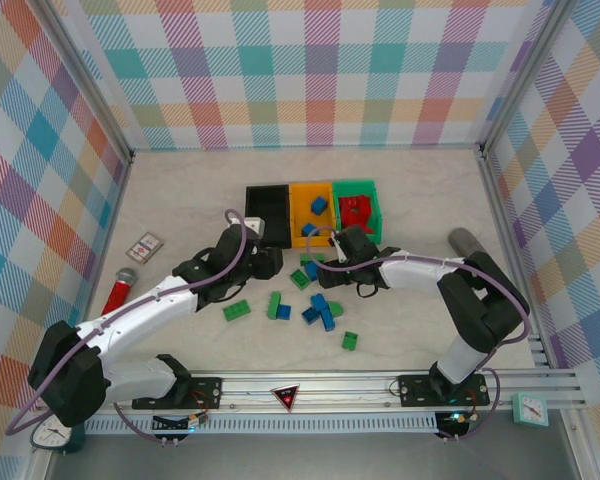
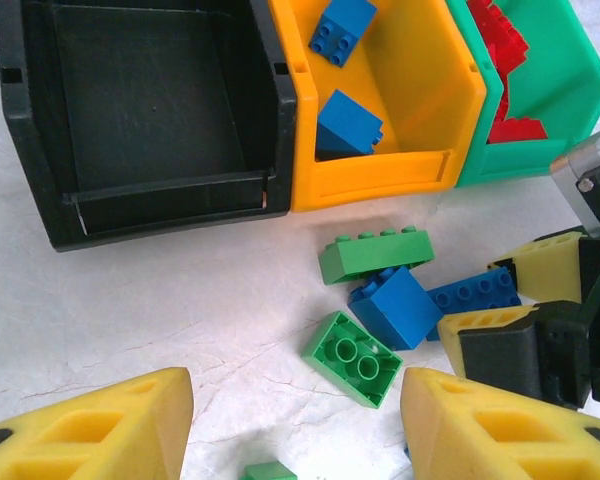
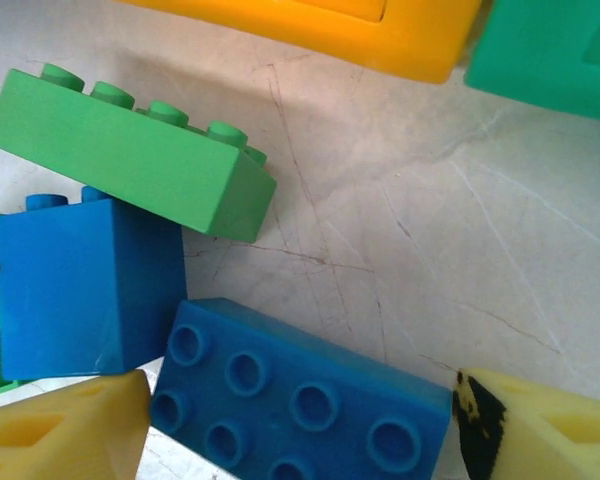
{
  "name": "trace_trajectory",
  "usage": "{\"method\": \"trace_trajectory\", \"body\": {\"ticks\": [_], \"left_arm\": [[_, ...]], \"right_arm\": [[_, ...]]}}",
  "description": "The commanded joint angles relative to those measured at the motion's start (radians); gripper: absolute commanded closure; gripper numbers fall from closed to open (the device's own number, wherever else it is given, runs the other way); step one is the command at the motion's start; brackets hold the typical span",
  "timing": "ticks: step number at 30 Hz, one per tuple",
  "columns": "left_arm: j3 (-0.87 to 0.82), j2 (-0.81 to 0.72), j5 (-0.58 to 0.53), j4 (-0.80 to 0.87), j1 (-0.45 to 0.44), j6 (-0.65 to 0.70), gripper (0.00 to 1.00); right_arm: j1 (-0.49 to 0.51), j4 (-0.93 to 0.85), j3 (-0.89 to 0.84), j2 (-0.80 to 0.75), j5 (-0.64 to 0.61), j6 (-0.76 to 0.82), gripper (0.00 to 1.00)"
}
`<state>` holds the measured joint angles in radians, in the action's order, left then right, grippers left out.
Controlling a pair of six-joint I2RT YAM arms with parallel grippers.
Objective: Sort the legos into containers by color
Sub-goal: Pick up the lego from the center of the table.
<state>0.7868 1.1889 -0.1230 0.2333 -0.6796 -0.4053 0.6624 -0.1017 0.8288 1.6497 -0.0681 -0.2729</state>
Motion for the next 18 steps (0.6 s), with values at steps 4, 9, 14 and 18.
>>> {"method": "trace_trajectory", "body": {"ticks": [4, 9, 14, 18], "left_arm": [[-0.023, -0.026, -0.021, 0.003, -0.014, -0.02, 0.43], [-0.029, -0.031, -0.027, 0.004, -0.014, -0.024, 0.43], [-0.035, -0.026, -0.024, -0.002, -0.015, -0.024, 0.43], [-0.031, -0.022, -0.021, -0.004, -0.015, -0.024, 0.43]], "right_arm": [[0.013, -0.025, 0.005, 0.019, 0.015, 0.003, 0.16], [0.025, -0.013, 0.003, 0.017, 0.018, 0.015, 0.16], [0.03, -0.033, 0.022, 0.039, -0.003, 0.018, 0.17], [0.031, -0.043, 0.029, 0.047, -0.019, 0.02, 0.25]]}}
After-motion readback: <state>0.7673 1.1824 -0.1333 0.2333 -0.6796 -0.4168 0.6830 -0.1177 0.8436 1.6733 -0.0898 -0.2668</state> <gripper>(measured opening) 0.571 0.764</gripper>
